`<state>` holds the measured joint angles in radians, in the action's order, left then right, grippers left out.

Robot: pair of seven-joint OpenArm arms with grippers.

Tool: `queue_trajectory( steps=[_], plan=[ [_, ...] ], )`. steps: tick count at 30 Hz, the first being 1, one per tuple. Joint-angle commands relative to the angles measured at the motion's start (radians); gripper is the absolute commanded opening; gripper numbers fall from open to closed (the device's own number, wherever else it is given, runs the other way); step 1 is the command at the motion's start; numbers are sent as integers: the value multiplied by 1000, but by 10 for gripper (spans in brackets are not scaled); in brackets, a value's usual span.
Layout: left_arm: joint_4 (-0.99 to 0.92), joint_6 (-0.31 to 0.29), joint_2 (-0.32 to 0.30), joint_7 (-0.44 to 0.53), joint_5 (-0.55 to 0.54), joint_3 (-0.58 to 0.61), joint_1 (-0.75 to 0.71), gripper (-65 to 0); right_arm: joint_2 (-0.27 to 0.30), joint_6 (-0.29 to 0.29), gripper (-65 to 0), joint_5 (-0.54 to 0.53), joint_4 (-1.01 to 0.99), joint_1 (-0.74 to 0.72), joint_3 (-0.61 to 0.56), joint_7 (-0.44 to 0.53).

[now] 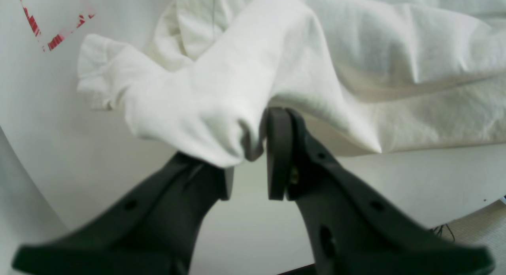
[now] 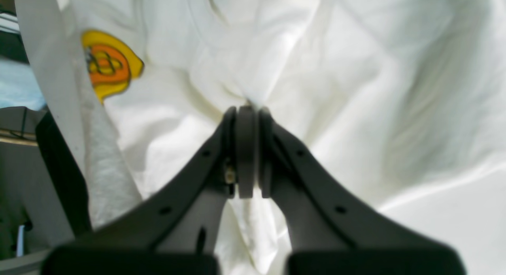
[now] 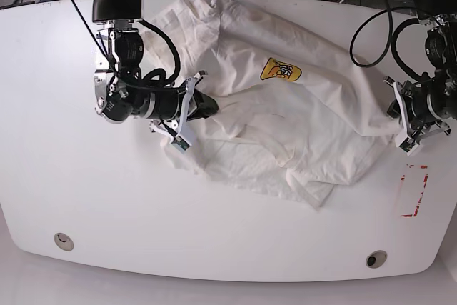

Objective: Layout the t-shirt on the table in an organized manner, then fold the t-shirt properly
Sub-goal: 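Pull the grasped fabric with the right gripper away from the shirt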

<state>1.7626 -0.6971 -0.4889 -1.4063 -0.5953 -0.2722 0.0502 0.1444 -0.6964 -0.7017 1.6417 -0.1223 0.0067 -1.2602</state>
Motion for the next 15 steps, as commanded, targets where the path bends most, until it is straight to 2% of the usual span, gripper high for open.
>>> queue_trajectory(
  steps=[1,4,9,15],
  plan=[
    [23,-1,-18,10,-10,-5,20,-528,5,-2,-650,-17,44,-23,9,17],
    [55,-1,-18,10,-10,-5,37,-528,11,-2,-650,-16,93,-44,26,17],
    [127,-1,-17,10,-10,-5,92,-528,70,-2,-650,-19,150,-118,45,18],
    [135,-1,-17,10,-12,-3,184,-528,114,-2,-650,-19,154,-236,45,20]
  ],
)
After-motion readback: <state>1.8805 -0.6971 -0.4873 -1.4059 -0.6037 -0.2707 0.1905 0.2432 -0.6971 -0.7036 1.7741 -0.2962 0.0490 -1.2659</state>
